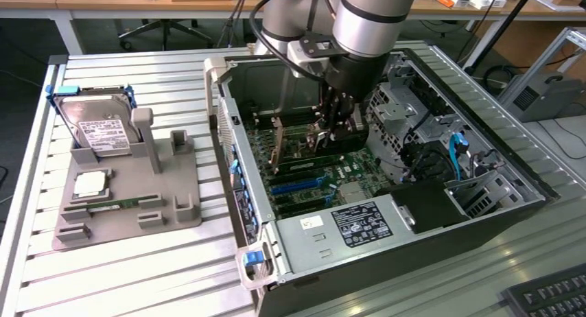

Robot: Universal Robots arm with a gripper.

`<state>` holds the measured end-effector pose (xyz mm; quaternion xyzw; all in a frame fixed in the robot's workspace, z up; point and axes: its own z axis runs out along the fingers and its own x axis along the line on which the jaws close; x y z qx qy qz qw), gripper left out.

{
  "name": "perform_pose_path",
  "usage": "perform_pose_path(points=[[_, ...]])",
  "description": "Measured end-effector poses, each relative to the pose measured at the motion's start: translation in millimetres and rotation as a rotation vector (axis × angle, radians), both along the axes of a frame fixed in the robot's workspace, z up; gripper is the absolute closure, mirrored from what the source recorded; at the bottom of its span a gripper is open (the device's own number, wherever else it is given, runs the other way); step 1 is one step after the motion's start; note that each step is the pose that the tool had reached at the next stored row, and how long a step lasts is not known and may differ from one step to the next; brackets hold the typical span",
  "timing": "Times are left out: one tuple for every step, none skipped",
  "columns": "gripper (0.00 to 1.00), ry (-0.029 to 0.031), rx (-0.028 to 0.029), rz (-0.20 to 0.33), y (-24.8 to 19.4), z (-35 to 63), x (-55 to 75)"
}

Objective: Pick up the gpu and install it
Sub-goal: 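Insert the gpu into the slot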

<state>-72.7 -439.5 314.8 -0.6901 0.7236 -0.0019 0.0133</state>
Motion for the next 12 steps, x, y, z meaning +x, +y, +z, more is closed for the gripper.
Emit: perform_pose_path(points=[[0.73, 0.0000, 0.0000, 0.000, 0.0, -0.2, 0.0], [0.73, 0.0000, 0.0000, 0.000, -0.1, -0.3, 0.0], [0.73, 0.0000, 0.0000, 0.000, -0.2, -0.6, 0.0], [0.73, 0.0000, 0.0000, 0.000, -0.3, -0.7, 0.0], [0.73, 0.0000, 0.0001, 0.000, -0.3, -0.9, 0.0], [0.73, 0.0000, 0.0000, 0.000, -0.4, -1.1, 0.0], [0.73, 0.0000, 0.0000, 0.000, -0.4, -1.3, 0.0], [0.73, 0.0000, 0.0001, 0.000, -0.4, -1.6, 0.0], [0.73, 0.0000, 0.0001, 0.000, -0.5, -1.9, 0.0], [0.73, 0.0000, 0.0001, 0.000, -0.5, -2.2, 0.0], [0.73, 0.0000, 0.0001, 0.000, -0.5, -2.5, 0.0], [0.73, 0.0000, 0.0001, 0.000, -0.5, -2.8, 0.0]])
